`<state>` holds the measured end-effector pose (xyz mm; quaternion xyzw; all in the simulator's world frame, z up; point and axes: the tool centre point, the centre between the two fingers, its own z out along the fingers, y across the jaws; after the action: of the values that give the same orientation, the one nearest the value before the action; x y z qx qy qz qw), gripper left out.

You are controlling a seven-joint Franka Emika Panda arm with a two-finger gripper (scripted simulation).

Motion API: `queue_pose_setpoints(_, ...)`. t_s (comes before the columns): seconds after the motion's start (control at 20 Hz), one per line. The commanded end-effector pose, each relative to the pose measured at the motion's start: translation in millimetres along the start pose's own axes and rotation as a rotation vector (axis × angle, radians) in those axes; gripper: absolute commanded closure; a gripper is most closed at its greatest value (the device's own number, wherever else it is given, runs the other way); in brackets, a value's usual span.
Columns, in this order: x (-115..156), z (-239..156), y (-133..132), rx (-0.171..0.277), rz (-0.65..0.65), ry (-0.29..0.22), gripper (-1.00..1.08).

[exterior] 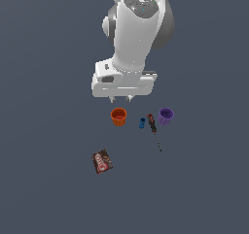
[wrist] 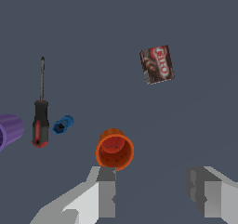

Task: Pick up a designated object from a clutter of objects.

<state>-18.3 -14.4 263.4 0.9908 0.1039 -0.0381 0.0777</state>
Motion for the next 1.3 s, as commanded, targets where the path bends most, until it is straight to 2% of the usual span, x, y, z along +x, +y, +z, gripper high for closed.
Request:
queue_pose_setpoints(0.0, -5, 19, -3, -0.038, -0.077, -0.021, -0.2)
queue_pose_setpoints(0.3, -23, 69, -15, -0.13, -0.312, -0.08, -0.2)
queue_pose_setpoints(0.6, -45, 115, -31, -0.197, -0.567, -0.137, -0.2)
queue_pose_setpoints(0.95, -69, 152, -49, -0.234, -0.805, -0.185, -0.2)
queue_pose_setpoints(1.25, -82, 169, -59, -0.243, -0.921, -0.205, -0.2)
